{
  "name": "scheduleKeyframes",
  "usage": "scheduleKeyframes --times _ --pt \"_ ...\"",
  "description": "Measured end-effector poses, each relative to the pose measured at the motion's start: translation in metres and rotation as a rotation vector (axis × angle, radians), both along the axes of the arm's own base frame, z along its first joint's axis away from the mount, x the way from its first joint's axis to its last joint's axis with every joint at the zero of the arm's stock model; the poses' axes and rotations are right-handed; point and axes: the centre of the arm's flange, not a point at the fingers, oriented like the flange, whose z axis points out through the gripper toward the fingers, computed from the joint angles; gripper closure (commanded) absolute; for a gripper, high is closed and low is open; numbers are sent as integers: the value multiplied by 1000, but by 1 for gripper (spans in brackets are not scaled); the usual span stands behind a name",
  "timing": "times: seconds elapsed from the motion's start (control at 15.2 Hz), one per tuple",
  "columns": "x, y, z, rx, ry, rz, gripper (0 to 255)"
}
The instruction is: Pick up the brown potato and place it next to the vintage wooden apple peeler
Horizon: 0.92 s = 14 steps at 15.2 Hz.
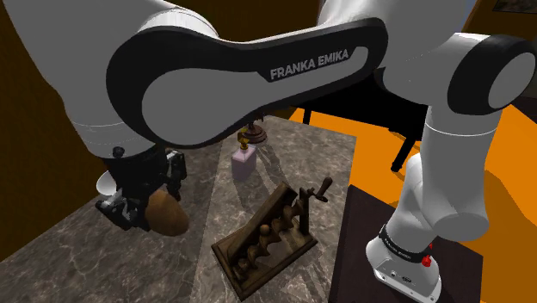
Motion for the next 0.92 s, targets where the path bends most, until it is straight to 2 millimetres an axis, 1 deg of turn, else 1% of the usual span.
scheduleKeyframes --times 0.92 --pt "0 1 -74 0 0 0 255"
